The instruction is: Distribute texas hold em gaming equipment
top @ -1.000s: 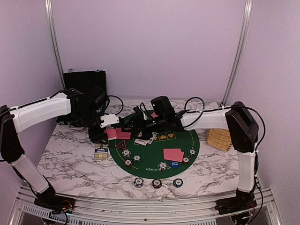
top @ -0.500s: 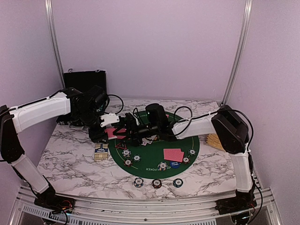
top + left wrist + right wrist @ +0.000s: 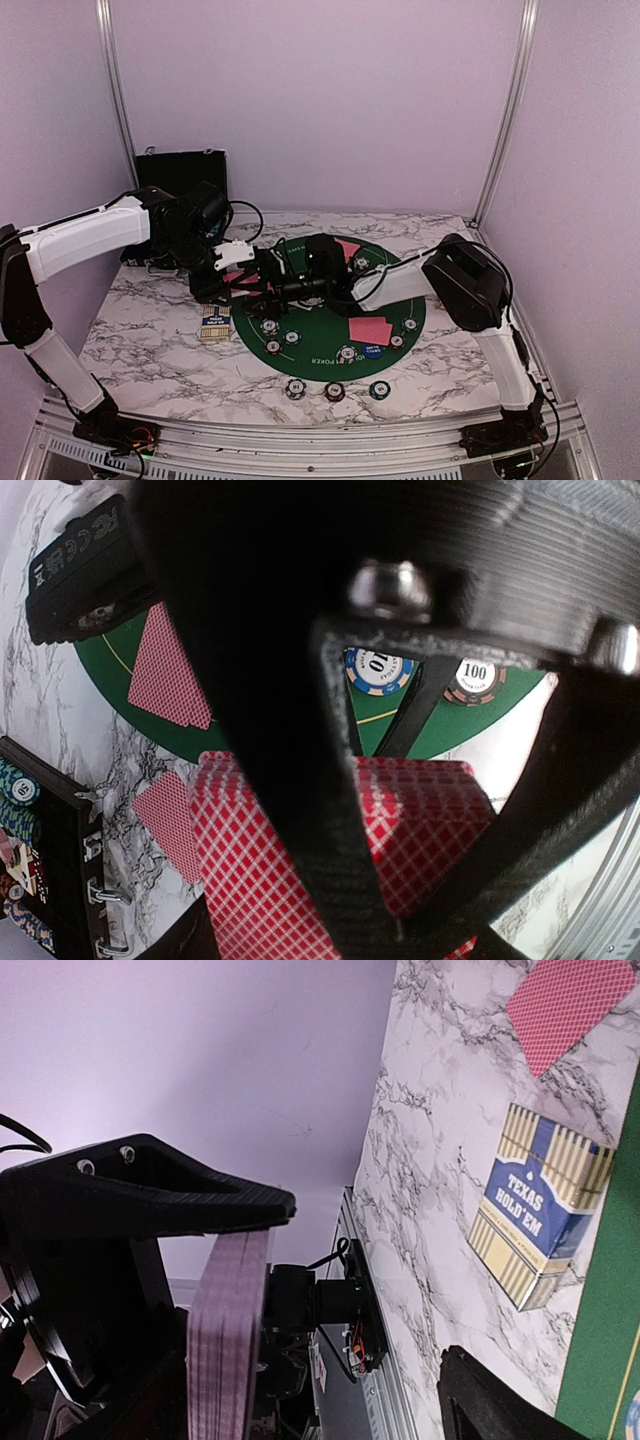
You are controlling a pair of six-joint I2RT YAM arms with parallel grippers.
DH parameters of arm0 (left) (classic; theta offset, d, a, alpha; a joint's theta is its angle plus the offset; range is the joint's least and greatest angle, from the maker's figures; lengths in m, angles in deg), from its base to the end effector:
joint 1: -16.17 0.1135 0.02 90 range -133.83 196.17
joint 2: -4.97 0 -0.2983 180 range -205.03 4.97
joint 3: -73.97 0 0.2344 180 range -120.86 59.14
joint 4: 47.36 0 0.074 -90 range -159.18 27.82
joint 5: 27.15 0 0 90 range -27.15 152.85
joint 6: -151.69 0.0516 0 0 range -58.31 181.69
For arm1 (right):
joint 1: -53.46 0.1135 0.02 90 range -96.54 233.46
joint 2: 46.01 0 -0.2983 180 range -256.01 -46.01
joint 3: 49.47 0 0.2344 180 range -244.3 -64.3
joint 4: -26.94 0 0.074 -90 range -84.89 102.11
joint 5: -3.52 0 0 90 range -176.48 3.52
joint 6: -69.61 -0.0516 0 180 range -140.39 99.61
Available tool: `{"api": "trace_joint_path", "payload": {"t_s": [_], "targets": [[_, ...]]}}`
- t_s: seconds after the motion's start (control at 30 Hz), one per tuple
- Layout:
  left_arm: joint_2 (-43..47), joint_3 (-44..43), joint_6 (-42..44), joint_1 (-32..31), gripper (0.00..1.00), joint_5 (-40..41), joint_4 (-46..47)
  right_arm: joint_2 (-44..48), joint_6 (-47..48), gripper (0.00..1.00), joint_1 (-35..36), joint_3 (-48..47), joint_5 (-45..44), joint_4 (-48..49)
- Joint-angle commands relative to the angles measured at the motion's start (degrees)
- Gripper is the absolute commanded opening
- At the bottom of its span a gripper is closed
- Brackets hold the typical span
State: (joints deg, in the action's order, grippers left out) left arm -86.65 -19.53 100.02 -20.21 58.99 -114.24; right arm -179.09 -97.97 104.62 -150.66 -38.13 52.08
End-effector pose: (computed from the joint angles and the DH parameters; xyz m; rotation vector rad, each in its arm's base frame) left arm 0.2521 -0.1901 0.3056 1.6562 2.1365 -0.0809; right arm 0.3025 0.4372 0.1948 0.3394 -2.2611 -2.1138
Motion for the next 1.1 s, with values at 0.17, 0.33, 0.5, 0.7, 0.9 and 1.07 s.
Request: {"api": "trace_joint_path", "payload": {"t_s": [0.17,0.33,0.5,0.7,0.9,1.07], "targets": [[0.6,-0.9,-0.3,0.0,0.00,-1.5,0.1,-3.1,-4.8,0.84,0.7,-5.3,-0.2,6.2],[0.6,-0.9,-0.3,0.0,0.00,-1.2,0.2,-5.1,-6.4,0.83,0.7,-7.0,-0.3,6.7],[0.4,-1.0,-0.3,0.0,0.00,-1.2,0.1,-6.8,-7.3,0.80,0.9,-9.1,-0.3,6.7],[0.7,-0.8,-0.2,0.0,0.00,-1.1,0.1,-7.9,-7.5,0.73,0.4,-9.7,-0.6,5.3],[1.4,-0.3,0.1,0.0,0.00,-0.6,0.1,-4.6,-3.7,0.66,-1.2,-5.7,-1.7,1.3],[1.3,-0.1,0.1,0.0,0.00,-0.5,0.1,-1.4,-1.6,0.59,-2.3,-1.3,-1.8,0.8]]}}
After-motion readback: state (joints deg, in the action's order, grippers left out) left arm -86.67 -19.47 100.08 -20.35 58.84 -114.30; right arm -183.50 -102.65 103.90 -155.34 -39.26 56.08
